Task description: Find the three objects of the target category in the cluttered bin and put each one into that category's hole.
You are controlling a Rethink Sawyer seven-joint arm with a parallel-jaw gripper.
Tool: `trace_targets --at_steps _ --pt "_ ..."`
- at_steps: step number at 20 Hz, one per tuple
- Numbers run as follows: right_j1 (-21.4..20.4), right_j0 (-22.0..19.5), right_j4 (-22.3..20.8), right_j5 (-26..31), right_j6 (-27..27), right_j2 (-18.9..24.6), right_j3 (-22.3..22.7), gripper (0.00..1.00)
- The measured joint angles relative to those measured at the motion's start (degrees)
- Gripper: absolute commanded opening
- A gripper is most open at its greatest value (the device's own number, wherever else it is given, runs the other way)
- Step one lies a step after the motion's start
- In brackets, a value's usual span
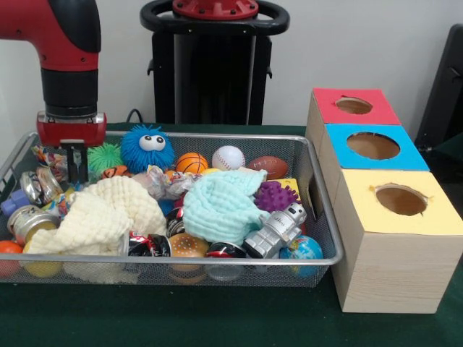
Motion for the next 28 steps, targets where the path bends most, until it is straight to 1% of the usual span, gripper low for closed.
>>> trace_targets --at_steps 5,6,8,9,20,28 --pt "-1.88 0.44 0.16 0.05 0.0 0.36 1.04 0.0" --pt "-3.01 0.59 0.47 0.14 0.0 0.67 1.84 0.0" --pt "-3.98 0.7 0.83 0.37 0.0 0.98 2.52 0.0" --pt "-5.39 0.9 1.47 1.05 0.0 1.46 3.49 0.0" --pt "-11.39 1.07 4.56 4.91 0.0 3.91 7.32 0.0" --pt "-13.34 0.51 4.83 4.97 0.0 5.6 9.25 0.0"
